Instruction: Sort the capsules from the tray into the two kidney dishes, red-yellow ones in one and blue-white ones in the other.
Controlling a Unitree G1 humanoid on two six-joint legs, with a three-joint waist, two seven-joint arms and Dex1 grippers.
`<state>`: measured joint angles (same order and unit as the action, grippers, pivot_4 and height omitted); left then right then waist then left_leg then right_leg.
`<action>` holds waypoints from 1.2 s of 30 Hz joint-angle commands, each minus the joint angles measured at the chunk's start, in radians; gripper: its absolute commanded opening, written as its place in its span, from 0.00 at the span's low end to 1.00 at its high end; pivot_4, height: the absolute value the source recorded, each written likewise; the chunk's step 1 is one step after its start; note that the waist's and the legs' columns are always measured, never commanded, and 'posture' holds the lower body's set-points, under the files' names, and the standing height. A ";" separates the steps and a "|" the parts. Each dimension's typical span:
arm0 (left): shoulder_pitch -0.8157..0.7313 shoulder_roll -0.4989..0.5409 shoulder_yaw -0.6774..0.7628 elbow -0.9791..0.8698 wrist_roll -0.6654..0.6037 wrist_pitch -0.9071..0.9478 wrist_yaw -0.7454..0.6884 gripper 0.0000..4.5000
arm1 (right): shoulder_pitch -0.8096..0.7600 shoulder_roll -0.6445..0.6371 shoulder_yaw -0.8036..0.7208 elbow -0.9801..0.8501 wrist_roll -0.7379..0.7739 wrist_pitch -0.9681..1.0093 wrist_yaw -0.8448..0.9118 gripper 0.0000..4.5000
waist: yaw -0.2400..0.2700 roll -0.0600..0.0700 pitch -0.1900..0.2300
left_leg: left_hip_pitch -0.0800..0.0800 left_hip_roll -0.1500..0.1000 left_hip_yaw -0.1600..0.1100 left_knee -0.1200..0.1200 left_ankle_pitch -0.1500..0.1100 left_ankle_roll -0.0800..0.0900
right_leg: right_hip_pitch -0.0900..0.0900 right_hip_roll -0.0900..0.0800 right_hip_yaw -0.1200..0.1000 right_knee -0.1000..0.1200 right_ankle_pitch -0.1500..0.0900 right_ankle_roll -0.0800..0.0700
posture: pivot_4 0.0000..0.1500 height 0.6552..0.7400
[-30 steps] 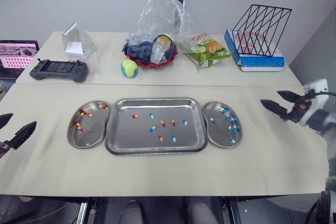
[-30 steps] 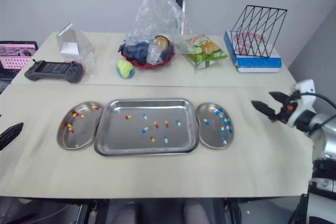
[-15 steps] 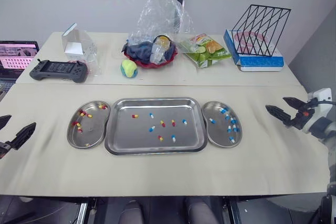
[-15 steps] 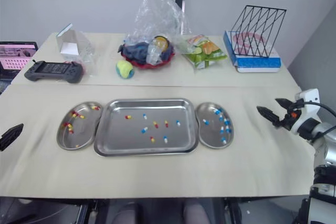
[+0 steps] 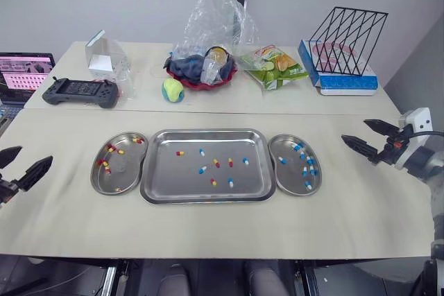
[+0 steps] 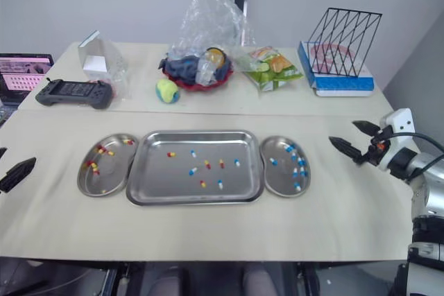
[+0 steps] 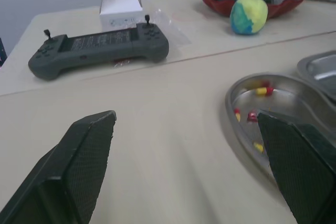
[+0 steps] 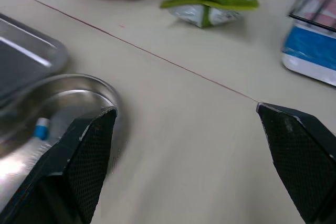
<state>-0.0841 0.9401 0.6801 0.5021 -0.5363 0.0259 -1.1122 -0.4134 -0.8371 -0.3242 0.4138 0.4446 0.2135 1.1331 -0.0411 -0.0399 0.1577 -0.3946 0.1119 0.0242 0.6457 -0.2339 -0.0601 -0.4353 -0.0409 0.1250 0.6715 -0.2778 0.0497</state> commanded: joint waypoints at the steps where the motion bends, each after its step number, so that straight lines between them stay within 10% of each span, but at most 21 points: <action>1: -0.038 0.026 -0.043 -0.086 0.008 -0.013 -0.025 1.00 | 0.032 -0.035 0.000 -0.094 0.029 0.051 0.042 1.00 | 0.005 0.000 0.000 | 0.000 0.000 0.000 0.000 0.000 0.000 | 0.000 0.000 0.000 0.000 0.000 0.000 | 1.00 0.74; 17: -0.375 -0.083 -0.464 -0.216 0.095 0.139 -0.057 1.00 | 0.183 -0.078 -0.046 -0.508 0.193 0.294 0.058 1.00 | 0.027 0.001 0.000 | 0.003 0.000 0.000 0.002 0.000 0.000 | 0.003 0.000 0.000 0.000 0.000 0.000 | 1.00 0.74; 36: -0.813 -0.350 -0.784 0.425 0.435 -0.312 -0.254 0.94 | 0.446 -0.039 -0.211 -0.758 0.253 0.359 -0.105 1.00 | 0.047 0.001 0.000 | 0.002 -0.005 -0.010 0.008 -0.002 0.003 | 0.014 0.000 0.000 -0.008 0.000 0.002 | 1.00 0.74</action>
<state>-0.8615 0.5819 -0.0998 0.9075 -0.1234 -0.2316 -1.3557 0.0323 -0.8834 -0.4926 -0.3249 0.6908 0.5901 1.0493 0.0063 -0.0389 0.1575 -0.3932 0.1068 0.0138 0.6536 -0.2355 -0.0573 -0.4216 -0.0409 0.1246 0.6637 -0.2775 0.0520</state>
